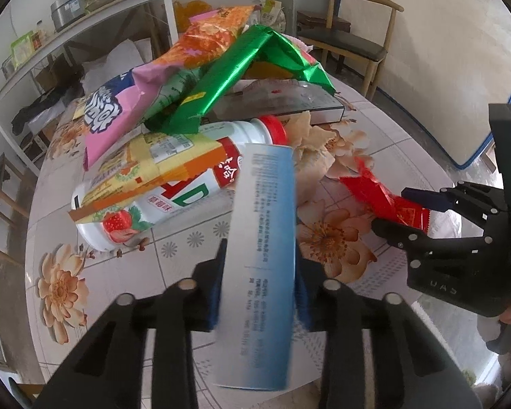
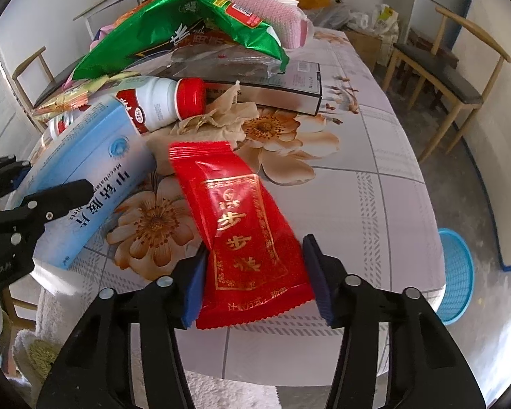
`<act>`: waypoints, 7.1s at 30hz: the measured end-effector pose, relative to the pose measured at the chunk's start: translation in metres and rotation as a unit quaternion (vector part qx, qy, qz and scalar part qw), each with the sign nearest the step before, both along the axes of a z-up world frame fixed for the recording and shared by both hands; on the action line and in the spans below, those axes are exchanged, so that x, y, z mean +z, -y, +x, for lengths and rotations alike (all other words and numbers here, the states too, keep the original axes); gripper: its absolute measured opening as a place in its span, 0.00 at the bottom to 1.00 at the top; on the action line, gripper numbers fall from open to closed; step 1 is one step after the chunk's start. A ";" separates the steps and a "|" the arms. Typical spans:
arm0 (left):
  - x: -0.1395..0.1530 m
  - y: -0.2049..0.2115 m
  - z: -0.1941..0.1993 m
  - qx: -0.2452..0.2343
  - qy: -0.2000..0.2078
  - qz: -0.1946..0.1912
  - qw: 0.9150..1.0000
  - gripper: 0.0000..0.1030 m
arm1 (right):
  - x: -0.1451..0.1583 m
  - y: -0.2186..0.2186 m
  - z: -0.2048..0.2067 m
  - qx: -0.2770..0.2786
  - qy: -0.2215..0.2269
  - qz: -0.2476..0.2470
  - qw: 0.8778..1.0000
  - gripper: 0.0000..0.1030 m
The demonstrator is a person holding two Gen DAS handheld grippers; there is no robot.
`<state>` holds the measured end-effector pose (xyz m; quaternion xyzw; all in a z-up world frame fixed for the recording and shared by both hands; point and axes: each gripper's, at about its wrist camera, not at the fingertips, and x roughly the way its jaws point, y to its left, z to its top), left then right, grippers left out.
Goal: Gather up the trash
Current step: 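Grasp the medicine box with the left tool while the right tool grasps the red packet, then carry both items to the blue wastebasket and open both tools to drop them, then return both tools to the table toward the snack bags, then grasp the pink-and-blue snack bag with the left tool while the right tool grasps the pink sponge, then carry the bag and sponge to the wastebasket and open both tools over it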
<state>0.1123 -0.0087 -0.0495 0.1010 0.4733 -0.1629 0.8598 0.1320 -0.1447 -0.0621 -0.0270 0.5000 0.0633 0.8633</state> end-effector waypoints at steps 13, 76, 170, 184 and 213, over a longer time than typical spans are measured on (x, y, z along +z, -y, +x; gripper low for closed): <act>0.017 0.001 -0.022 -0.004 0.030 -0.001 1.000 0.29 | 0.012 0.017 -0.011 -0.024 0.007 0.057 0.998 0.22; 0.040 0.358 0.062 -0.238 -0.007 -0.134 0.962 0.69 | 0.032 0.289 -0.112 -0.367 0.187 -0.122 0.903 0.93; 0.067 -0.097 0.097 -0.026 0.198 0.055 0.978 0.19 | 0.085 -0.040 0.201 0.220 0.030 -0.007 0.975 0.62; 0.070 -0.102 0.099 -0.019 0.197 0.049 0.979 0.19 | 0.084 -0.037 0.207 0.203 0.030 0.011 0.979 0.33; 0.162 -0.113 0.039 0.028 0.275 -0.045 0.960 0.19 | 0.190 0.053 0.118 0.090 0.184 0.158 0.966 0.26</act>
